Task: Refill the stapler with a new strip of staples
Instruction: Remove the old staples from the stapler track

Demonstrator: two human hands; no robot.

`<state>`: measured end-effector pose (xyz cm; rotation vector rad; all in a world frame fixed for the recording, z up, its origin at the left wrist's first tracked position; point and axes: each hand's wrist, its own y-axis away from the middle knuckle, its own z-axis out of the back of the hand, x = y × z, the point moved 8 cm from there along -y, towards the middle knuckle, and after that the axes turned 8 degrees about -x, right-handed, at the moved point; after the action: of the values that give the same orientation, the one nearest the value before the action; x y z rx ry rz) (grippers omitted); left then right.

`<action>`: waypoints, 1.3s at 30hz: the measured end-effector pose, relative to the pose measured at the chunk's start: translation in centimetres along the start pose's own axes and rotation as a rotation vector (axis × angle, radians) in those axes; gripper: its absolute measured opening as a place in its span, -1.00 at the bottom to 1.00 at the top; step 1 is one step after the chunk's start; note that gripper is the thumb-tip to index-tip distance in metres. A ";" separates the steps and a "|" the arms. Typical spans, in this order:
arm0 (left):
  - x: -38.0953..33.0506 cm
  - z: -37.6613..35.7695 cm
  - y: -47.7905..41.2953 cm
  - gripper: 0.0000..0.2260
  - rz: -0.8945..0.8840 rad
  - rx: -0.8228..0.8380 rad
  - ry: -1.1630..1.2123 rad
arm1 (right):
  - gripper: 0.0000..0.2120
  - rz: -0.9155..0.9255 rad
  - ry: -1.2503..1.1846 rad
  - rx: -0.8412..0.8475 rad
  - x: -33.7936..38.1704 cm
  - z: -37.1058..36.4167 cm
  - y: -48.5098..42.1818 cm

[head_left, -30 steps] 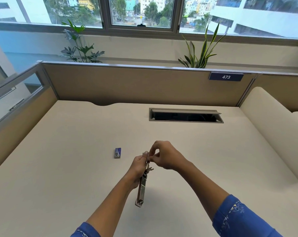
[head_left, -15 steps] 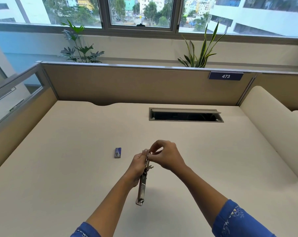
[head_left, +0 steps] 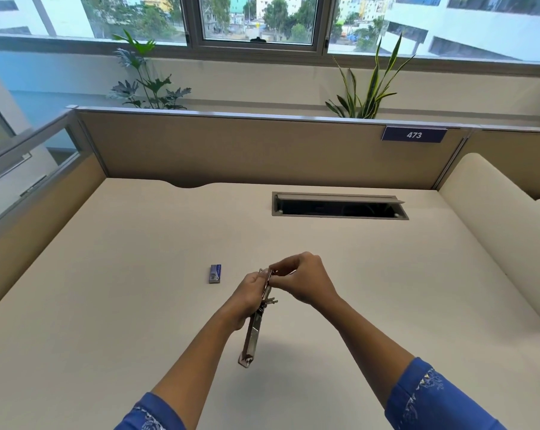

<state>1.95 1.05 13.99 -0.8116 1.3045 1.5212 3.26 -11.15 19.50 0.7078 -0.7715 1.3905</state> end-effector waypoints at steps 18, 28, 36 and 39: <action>-0.5 -0.7 -0.1 -0.69 0.097 0.048 0.130 | -0.79 -0.175 -0.201 -0.006 -1.4 0.0 -0.4; -0.9 -0.9 0.2 -0.68 0.105 0.065 0.114 | -0.85 -0.205 -0.302 0.034 -2.1 0.1 -1.0; -1.0 -0.9 0.1 -0.67 0.112 0.071 0.158 | -0.84 -0.432 -0.644 0.129 -2.7 -1.0 0.0; -1.1 -1.0 0.1 -0.66 0.083 0.055 0.173 | -0.88 -0.605 -0.795 0.166 -2.9 -2.2 0.7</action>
<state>2.15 -0.20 14.85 -0.8789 1.5176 1.4991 2.59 -11.01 15.89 1.5241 -0.9397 0.5969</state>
